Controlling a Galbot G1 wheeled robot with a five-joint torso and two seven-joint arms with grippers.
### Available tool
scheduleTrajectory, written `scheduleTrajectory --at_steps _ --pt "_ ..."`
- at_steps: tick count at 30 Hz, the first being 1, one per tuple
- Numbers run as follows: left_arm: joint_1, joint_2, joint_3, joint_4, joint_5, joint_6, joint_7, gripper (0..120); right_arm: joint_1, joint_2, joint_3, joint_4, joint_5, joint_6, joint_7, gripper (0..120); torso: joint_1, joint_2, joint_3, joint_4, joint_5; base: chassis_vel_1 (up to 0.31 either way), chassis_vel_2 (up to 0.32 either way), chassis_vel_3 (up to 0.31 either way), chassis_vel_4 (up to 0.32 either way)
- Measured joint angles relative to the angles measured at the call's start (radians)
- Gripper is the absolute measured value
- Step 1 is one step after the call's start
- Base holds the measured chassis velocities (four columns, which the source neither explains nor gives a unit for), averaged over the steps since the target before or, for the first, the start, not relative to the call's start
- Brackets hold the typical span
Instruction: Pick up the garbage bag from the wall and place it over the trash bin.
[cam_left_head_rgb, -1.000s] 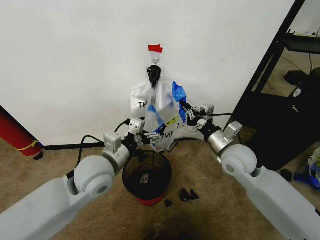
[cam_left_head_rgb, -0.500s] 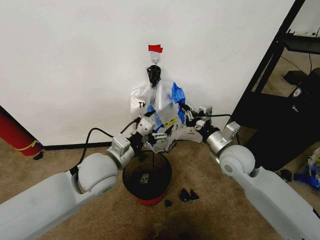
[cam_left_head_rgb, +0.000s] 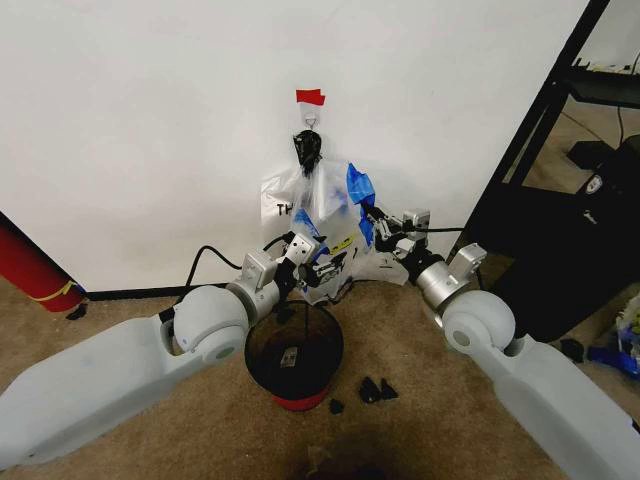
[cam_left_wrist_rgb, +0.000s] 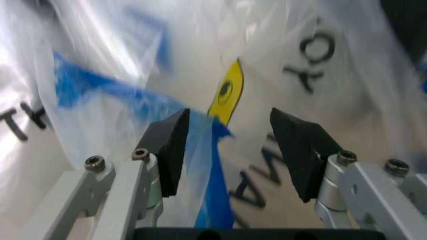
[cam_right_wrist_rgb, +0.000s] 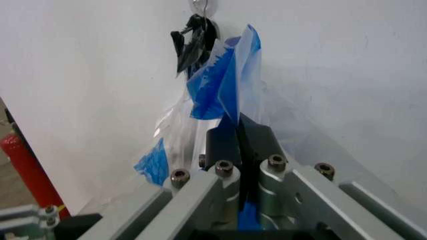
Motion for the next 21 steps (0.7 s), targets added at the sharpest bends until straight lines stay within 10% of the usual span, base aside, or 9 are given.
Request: scheduleTrajectory --at_steps 8,21 --pt "0.005 -0.011 0.010 0.036 0.068 0.016 -0.001 48 0.011 0.000 -0.007 0.002 0.008 0.000 0.000 0 0.000 0.000 0.000 -0.0002 0.0000 0.000 0.000 0.000 0.000" --pt "0.005 -0.012 0.022 0.046 0.062 0.054 -0.029 0 0.004 -0.004 -0.006 0.007 0.013 -0.001 0.012 0 0.000 0.000 0.000 -0.0001 0.0000 0.000 0.000 0.000 0.000"
